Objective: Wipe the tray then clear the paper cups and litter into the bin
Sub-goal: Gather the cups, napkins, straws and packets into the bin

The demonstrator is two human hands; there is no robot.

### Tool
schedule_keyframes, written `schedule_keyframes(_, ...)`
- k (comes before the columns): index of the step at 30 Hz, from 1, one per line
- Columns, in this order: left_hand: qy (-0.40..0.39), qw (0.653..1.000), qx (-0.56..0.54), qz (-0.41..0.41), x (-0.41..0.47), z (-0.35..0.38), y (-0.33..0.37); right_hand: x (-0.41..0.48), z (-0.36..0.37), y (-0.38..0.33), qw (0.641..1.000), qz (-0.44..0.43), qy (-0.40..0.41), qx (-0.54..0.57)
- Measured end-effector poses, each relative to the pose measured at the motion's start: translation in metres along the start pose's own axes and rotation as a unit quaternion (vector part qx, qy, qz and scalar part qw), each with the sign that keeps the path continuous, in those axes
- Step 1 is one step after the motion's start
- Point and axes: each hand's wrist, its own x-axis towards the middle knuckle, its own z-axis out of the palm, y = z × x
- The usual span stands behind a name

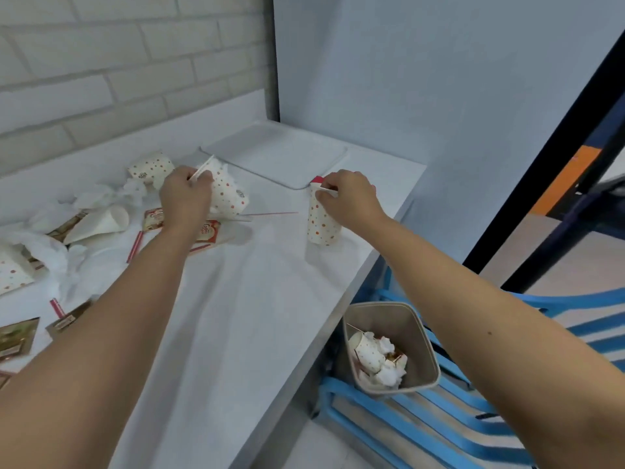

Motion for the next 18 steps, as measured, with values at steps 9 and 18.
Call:
schedule_keyframes(9,-0.17,0.975,-0.009,0.14,-0.103,0.097,0.076,-0.003,-0.053,0.089,0.995,0.045,0.087,-0.012)
schedule_keyframes(18,-0.36,0.922,0.025,0.137,-0.177,0.176,0.081,-0.013,-0.078,0.164,0.99,0.013,0.125,0.056)
